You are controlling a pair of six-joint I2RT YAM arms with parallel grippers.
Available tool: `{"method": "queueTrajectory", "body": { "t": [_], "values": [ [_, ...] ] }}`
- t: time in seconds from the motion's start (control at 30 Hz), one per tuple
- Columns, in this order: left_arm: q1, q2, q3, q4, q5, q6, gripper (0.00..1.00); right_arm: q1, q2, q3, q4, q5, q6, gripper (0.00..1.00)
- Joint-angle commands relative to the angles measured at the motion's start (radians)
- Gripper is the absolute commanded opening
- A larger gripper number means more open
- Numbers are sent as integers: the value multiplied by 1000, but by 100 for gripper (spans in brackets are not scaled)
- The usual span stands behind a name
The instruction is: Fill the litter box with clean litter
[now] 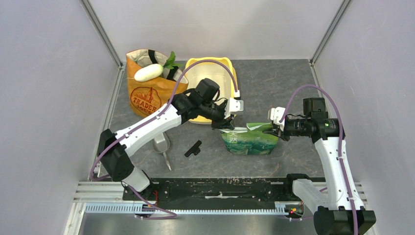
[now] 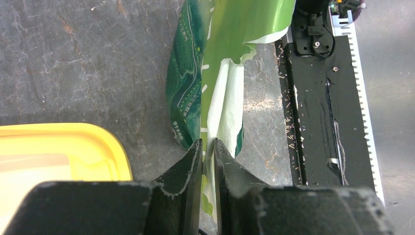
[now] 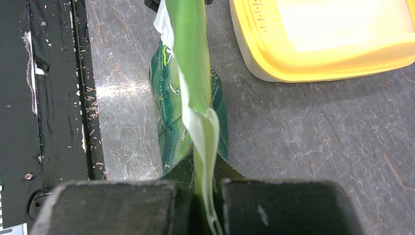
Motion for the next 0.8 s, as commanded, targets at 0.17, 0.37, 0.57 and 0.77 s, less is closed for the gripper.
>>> {"method": "queueTrajectory", "body": {
  "t": [0.17,0.37,0.57,0.77],
  "values": [
    [-9,33,48,-22,27,1,26,-2,-9,30,-9,-57,-20,0],
    [-11,45,61,-5,17,-21,13,-2,-4,26,-24,-58,-50,0],
    [-11,90,126,31,-39,-131,2,-1,4,29,-59,-63,-103,0],
    [-11,140,146,23,-162,-195,2,-1,27,51,-80,-64,-126,0]
  ]
}}
